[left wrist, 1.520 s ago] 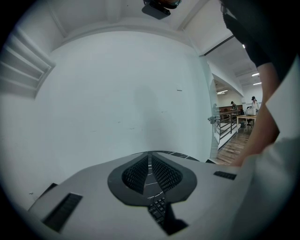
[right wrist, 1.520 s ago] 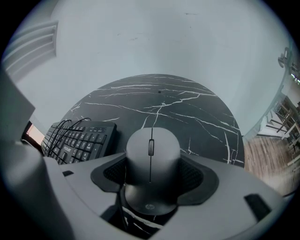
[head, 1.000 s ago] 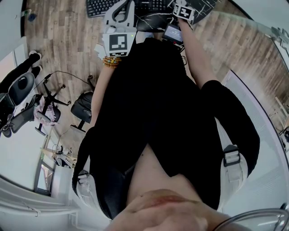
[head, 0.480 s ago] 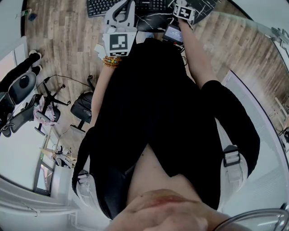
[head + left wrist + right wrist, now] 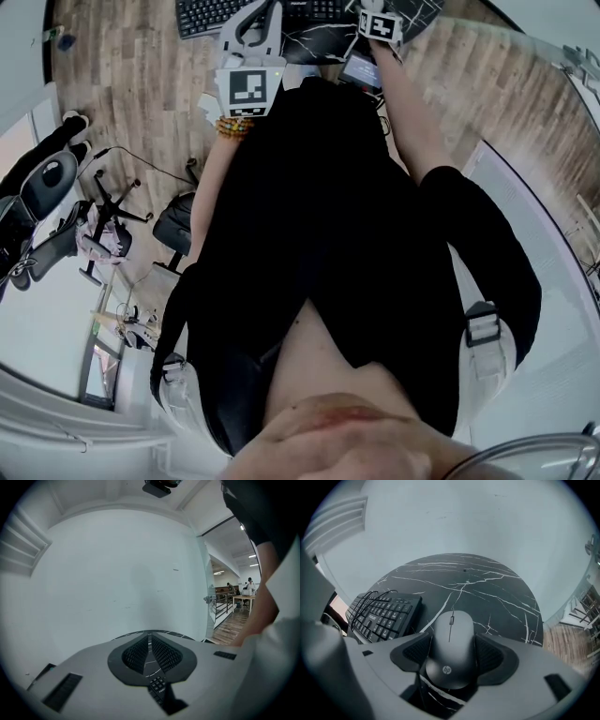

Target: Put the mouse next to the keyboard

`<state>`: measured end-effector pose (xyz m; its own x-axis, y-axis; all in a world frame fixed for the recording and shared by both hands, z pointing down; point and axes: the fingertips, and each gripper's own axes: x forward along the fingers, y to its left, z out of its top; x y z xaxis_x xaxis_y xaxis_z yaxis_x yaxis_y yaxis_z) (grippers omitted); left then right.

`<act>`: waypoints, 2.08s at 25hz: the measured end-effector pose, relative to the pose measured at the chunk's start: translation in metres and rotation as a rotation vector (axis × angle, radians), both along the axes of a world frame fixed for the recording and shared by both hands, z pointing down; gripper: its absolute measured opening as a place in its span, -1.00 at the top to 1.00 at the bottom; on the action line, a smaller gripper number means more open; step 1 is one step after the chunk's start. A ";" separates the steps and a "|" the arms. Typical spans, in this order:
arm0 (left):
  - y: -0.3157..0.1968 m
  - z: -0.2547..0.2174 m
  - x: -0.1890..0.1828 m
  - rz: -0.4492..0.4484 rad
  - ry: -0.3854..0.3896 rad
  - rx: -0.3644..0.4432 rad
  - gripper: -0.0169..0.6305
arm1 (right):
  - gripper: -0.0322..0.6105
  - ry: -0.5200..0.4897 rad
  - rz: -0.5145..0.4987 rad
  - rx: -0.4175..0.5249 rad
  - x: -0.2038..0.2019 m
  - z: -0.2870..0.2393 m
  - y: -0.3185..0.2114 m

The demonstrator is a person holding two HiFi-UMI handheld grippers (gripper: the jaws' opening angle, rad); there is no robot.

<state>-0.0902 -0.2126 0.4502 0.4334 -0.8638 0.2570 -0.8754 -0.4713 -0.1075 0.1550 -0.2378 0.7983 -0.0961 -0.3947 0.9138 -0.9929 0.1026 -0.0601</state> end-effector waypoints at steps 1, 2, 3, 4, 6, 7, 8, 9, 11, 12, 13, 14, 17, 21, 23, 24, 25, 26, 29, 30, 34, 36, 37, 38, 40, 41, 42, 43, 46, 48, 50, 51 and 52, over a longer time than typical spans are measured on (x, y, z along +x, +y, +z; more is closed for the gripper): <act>0.000 0.000 0.000 0.001 -0.003 0.001 0.85 | -0.05 -0.003 0.007 -0.014 -0.001 0.001 0.003; 0.000 0.000 -0.002 0.000 -0.006 0.001 0.85 | -0.05 -0.005 0.002 0.006 -0.002 0.000 -0.001; 0.000 0.000 -0.004 -0.003 -0.008 0.000 0.85 | -0.05 -0.001 -0.012 0.055 -0.003 -0.004 -0.010; 0.000 0.000 -0.006 -0.007 -0.009 -0.001 0.85 | -0.05 0.007 -0.025 0.105 -0.003 -0.008 -0.020; 0.001 0.001 -0.009 -0.013 -0.010 -0.003 0.85 | -0.05 0.005 -0.028 0.143 -0.005 -0.010 -0.026; 0.001 0.002 -0.010 -0.015 -0.010 -0.003 0.85 | -0.05 0.002 -0.018 0.141 -0.005 -0.009 -0.026; 0.001 0.002 -0.010 -0.016 -0.011 -0.004 0.85 | -0.05 0.003 0.000 0.123 -0.003 -0.008 -0.022; 0.001 0.002 -0.010 -0.018 -0.011 -0.004 0.85 | -0.05 0.003 0.024 0.086 -0.002 -0.006 -0.016; 0.001 0.002 -0.012 -0.020 -0.012 -0.004 0.85 | -0.05 -0.009 0.051 0.064 -0.003 -0.004 -0.014; 0.000 0.002 -0.014 -0.022 -0.012 -0.004 0.85 | -0.05 -0.010 0.055 0.065 -0.004 -0.004 -0.015; 0.001 0.002 -0.016 -0.023 -0.009 -0.004 0.85 | -0.05 -0.003 0.056 0.064 -0.004 -0.005 -0.015; 0.001 0.001 -0.017 -0.024 -0.006 -0.005 0.85 | -0.05 0.001 0.042 0.093 -0.006 -0.008 -0.021; 0.004 0.001 -0.016 -0.021 0.004 -0.006 0.85 | -0.05 0.012 -0.012 0.164 -0.008 -0.013 -0.029; 0.009 0.001 -0.008 -0.002 0.008 0.000 0.85 | -0.05 -0.011 -0.017 0.206 -0.006 -0.026 -0.028; 0.013 0.002 -0.004 0.005 0.012 0.000 0.85 | -0.05 -0.017 -0.009 0.245 -0.001 -0.039 -0.031; 0.015 0.002 -0.002 0.008 0.013 0.001 0.85 | -0.05 -0.014 -0.003 0.266 0.003 -0.047 -0.033; 0.017 0.002 0.000 0.010 0.015 0.003 0.85 | -0.05 -0.009 0.004 0.286 0.007 -0.054 -0.034; 0.018 0.002 0.002 0.013 0.018 0.005 0.85 | -0.05 -0.005 0.010 0.307 0.011 -0.062 -0.035; 0.020 -0.003 0.011 0.024 0.042 0.013 0.85 | -0.05 -0.001 0.007 0.406 0.018 -0.092 -0.040; 0.020 -0.006 0.015 0.031 0.047 0.021 0.85 | -0.05 -0.004 0.004 0.447 0.020 -0.104 -0.043; 0.024 -0.016 0.029 0.056 0.054 0.052 0.85 | -0.05 -0.025 0.005 0.578 0.026 -0.149 -0.050; 0.023 -0.021 0.031 0.061 0.068 0.059 0.85 | -0.05 -0.044 0.003 0.638 0.024 -0.173 -0.053; 0.023 -0.024 0.031 0.062 0.080 0.063 0.85 | -0.05 -0.051 0.001 0.675 0.023 -0.187 -0.055; 0.022 -0.029 0.033 0.063 0.092 0.070 0.85 | -0.05 -0.056 -0.002 0.714 0.023 -0.202 -0.056; 0.022 -0.039 0.039 0.067 0.102 0.095 0.85 | -0.05 -0.069 -0.013 0.790 0.025 -0.232 -0.055; 0.022 -0.045 0.042 0.069 0.104 0.109 0.85 | -0.05 -0.079 -0.020 0.822 0.025 -0.246 -0.053; 0.023 -0.050 0.044 0.071 0.110 0.120 0.85 | -0.05 -0.090 -0.027 0.851 0.025 -0.260 -0.051; 0.023 -0.055 0.045 0.072 0.119 0.129 0.85 | -0.05 -0.103 -0.035 0.879 0.023 -0.273 -0.049; 0.022 -0.069 0.045 0.067 0.163 0.145 0.85 | -0.05 -0.141 -0.056 0.955 0.015 -0.312 -0.044; 0.021 -0.076 0.046 0.064 0.177 0.154 0.85 | -0.05 -0.166 -0.067 1.002 0.011 -0.335 -0.041; 0.021 -0.083 0.049 0.068 0.173 0.175 0.85 | -0.05 -0.191 -0.080 1.043 0.006 -0.356 -0.034; 0.021 -0.086 0.050 0.067 0.173 0.184 0.85 | -0.05 -0.202 -0.088 1.062 0.003 -0.366 -0.029; 0.022 -0.088 0.051 0.067 0.174 0.190 0.85 | -0.05 -0.213 -0.097 1.080 0.000 -0.375 -0.025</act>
